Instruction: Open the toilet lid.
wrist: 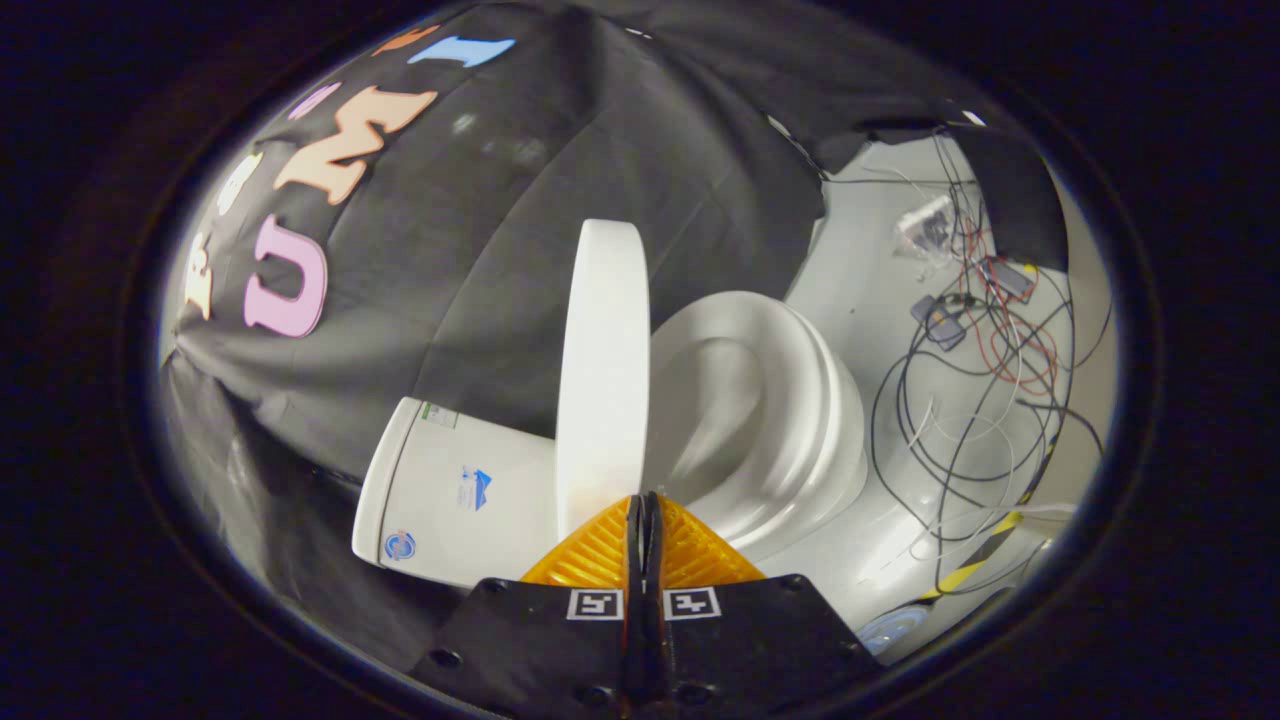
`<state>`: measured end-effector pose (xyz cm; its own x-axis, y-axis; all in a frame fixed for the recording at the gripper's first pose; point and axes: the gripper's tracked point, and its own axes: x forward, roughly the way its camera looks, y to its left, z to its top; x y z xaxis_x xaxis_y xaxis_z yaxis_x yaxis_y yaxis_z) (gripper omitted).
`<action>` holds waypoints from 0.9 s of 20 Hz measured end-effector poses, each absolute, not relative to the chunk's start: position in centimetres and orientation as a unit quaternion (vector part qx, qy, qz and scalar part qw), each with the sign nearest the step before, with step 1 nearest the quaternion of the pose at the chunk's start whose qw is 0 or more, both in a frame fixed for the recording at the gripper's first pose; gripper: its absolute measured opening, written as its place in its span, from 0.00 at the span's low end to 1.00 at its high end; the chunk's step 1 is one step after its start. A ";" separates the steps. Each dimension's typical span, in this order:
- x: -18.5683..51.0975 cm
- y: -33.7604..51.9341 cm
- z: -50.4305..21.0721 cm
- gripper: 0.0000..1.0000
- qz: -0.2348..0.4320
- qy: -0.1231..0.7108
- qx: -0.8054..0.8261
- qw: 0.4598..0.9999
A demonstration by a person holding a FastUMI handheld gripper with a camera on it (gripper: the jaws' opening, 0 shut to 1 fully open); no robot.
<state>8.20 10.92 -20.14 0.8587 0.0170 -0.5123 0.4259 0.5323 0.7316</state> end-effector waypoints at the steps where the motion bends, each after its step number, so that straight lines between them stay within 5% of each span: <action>1: 8.3 11.2 -19.2 0.00 -0.118 0.236 0.463 0.846; 18: 11.1 16.3 -11.3 0.00 -0.112 0.226 0.391 0.885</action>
